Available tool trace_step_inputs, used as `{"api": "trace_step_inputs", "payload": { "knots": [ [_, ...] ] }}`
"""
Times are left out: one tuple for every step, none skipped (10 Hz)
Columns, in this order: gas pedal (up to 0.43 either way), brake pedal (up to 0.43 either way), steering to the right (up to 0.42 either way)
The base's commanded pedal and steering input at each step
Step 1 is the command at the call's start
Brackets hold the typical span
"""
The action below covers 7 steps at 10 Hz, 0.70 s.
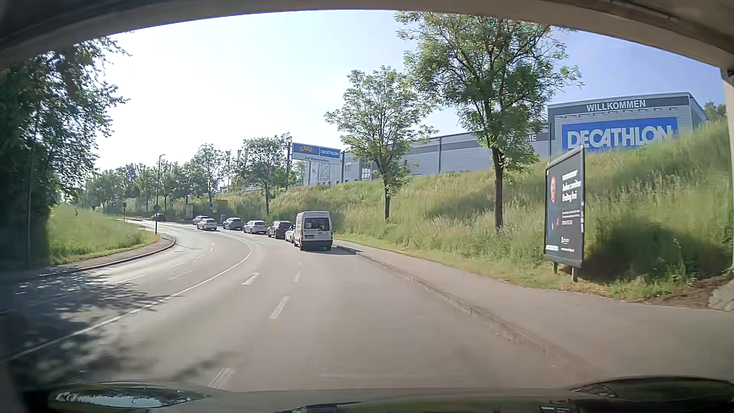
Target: Follow the waypoints while adhering to traffic rules and regulations
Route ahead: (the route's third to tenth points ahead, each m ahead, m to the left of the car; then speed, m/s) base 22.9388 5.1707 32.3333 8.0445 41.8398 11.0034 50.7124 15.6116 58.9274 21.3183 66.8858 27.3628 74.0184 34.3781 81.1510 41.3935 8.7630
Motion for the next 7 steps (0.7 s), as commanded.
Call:
{"api": "trace_step_inputs", "payload": {
  "knots": [
    [0.000, 0.183, -0.038],
    [0.000, 0.189, -0.039],
    [0.000, 0.189, -0.041],
    [0.000, 0.189, -0.041],
    [0.000, 0.195, -0.041],
    [0.000, 0.195, -0.041],
    [0.000, 0.195, -0.041]
  ]
}}
